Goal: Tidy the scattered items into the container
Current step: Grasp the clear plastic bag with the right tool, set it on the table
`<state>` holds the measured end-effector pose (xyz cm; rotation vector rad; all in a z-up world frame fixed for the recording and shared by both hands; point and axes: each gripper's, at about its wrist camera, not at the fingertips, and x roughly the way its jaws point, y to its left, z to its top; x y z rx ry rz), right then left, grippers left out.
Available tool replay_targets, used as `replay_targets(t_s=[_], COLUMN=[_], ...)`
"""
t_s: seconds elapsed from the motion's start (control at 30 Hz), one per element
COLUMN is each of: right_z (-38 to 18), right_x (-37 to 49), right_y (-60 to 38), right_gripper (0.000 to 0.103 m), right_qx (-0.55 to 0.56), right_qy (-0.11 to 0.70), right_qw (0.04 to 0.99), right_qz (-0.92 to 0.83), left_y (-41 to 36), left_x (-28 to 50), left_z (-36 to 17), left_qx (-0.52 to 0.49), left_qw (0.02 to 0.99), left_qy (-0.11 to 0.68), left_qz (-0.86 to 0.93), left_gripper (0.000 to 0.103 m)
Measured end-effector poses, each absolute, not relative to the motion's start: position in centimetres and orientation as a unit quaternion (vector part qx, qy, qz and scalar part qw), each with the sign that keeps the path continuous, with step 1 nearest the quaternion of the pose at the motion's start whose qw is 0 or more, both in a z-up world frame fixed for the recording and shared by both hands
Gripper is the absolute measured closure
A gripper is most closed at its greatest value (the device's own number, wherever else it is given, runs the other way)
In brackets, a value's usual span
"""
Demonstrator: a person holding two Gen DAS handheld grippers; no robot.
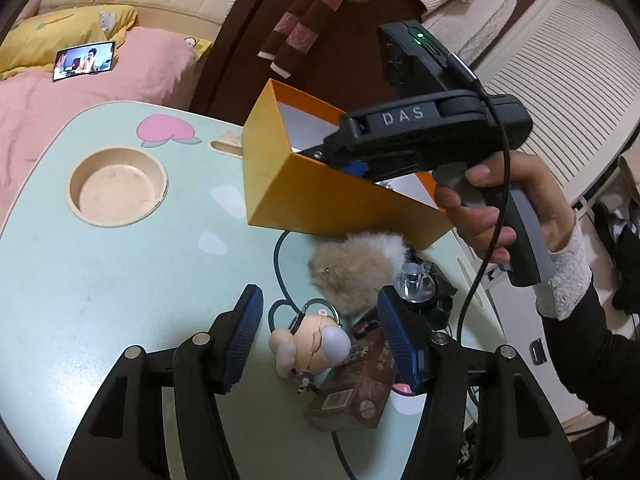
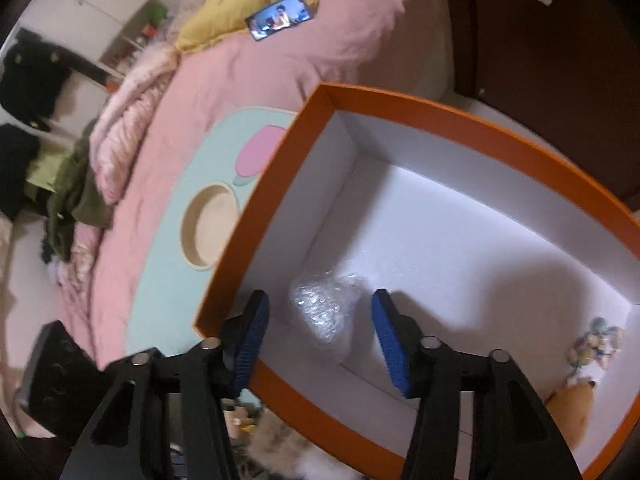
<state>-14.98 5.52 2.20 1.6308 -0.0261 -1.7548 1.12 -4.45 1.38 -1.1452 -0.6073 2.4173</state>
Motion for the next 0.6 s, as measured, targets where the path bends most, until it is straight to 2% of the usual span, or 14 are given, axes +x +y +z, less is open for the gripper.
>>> replay_targets(t_s=[0.03,0.07,0.2,0.33,0.6], right_z=[2.1,2.0,1.4,2.2,6.8], right_x=[-14.9,-14.9,-15.0,-14.8,-12.3], right_y=[5.7,5.9,7.4,8.5,10.6], right_gripper=[0.081,0.082,0.082,0.083,0.083], right_qx=[0.632,0.63,0.629,0.606,0.545], right_qy=[-0.015,-0.011,-0.053,-0.061,-0.103], right_qw=[0.366,0.363,0.366,0.358,0.384], right_qz=[-0.682,-0.687,-0.684,-0.708,-0.738], left_y=[-4.5,-4.6,-4.9,-5.1,-5.3], left_x=[1.2,1.2,1.3,1.9,1.9], left_z=[1.4,1.3,1.4,2.0,2.0], left_qx=[-0.409,-0.408,-0.399,-0.388,-0.388], left_qw=[0.2,0.202,0.211,0.206,0.196], left_qy=[-0.219,-0.223,-0.243,-0.241,-0.239], left_qz=[0.863,0.862,0.859,0.866,0.868], left_gripper=[0.043,0.043,0.043,0.043,0.043])
